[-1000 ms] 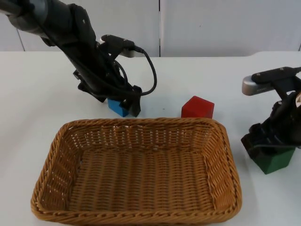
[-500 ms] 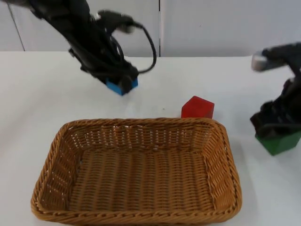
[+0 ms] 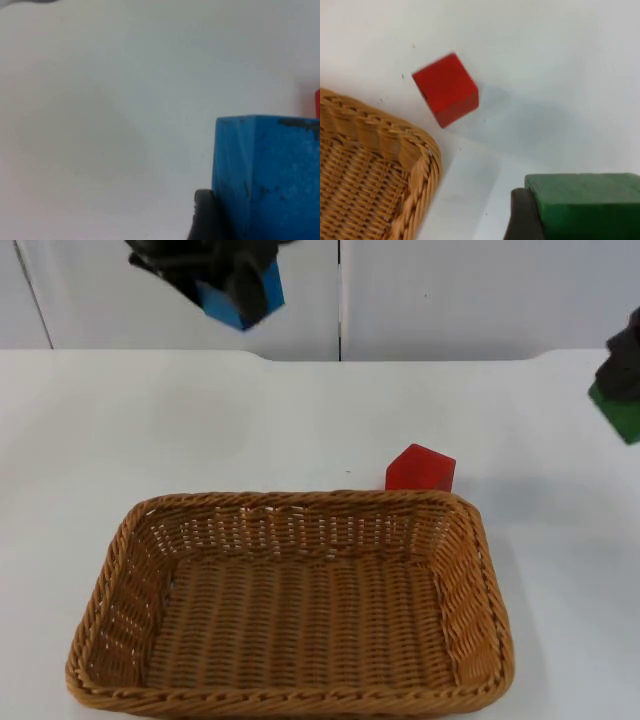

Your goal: Pick up one cube with each hand and place exactly two cubes into the same basket, leaving the remaining cube outside.

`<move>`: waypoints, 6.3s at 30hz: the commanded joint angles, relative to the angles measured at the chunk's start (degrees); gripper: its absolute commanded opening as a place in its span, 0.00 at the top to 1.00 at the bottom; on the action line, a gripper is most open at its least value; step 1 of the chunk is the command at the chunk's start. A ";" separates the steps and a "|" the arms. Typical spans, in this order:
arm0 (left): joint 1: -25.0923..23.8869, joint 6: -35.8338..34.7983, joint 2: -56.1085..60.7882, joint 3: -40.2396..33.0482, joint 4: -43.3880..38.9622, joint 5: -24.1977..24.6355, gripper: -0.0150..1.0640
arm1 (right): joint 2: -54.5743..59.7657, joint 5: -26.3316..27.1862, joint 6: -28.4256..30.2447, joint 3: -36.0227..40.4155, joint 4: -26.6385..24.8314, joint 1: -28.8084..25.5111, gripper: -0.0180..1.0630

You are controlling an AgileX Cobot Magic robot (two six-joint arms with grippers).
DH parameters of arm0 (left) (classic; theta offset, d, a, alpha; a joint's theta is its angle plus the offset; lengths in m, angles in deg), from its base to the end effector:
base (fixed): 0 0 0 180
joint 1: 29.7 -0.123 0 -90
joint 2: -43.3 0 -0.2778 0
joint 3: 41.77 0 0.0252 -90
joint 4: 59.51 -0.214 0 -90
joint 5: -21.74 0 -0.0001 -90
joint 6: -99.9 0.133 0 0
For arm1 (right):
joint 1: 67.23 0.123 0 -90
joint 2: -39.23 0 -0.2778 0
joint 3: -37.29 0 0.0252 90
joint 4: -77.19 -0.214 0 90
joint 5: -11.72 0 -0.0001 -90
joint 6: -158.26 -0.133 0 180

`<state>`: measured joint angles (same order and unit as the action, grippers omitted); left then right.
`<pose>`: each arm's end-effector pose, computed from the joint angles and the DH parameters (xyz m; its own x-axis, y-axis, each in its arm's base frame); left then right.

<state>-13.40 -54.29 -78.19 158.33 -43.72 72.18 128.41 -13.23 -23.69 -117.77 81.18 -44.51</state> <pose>0.3985 -0.1456 0.2288 -0.7063 0.4805 -0.5199 0.5843 0.8103 -0.0449 0.2679 0.1079 0.2359 -0.6853 -0.3185 -0.6549 -0.3884 0.9206 -0.0412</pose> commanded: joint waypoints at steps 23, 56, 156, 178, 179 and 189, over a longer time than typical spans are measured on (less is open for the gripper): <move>0.27 -2.70 12.83 -7.49 1.53 2.23 0.99 | -8.27 -5.21 -0.18 -0.11 -1.75 -0.20 0.99; 0.27 -2.70 28.80 -41.08 5.00 -14.40 0.99 | -7.96 -5.80 0.34 -0.11 -3.23 15.22 0.99; 8.98 11.10 13.54 -58.00 18.35 -34.83 0.01 | 24.52 25.82 0.00 -0.21 -8.56 21.33 0.34; 8.98 10.99 55.47 -58.00 19.57 -31.96 0.01 | -11.90 17.34 3.03 -0.21 -7.07 21.33 0.34; 8.98 10.99 57.23 -58.00 19.57 -31.72 0.01 | -12.97 16.59 3.03 -0.21 -7.07 21.33 0.34; 8.98 10.99 65.62 -58.00 19.57 -29.52 0.01 | -17.21 11.62 7.12 -0.21 -7.07 21.33 0.34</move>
<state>-4.43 -43.06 -13.14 100.23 -24.80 41.80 112.02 -0.96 -17.16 -117.77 73.89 -23.10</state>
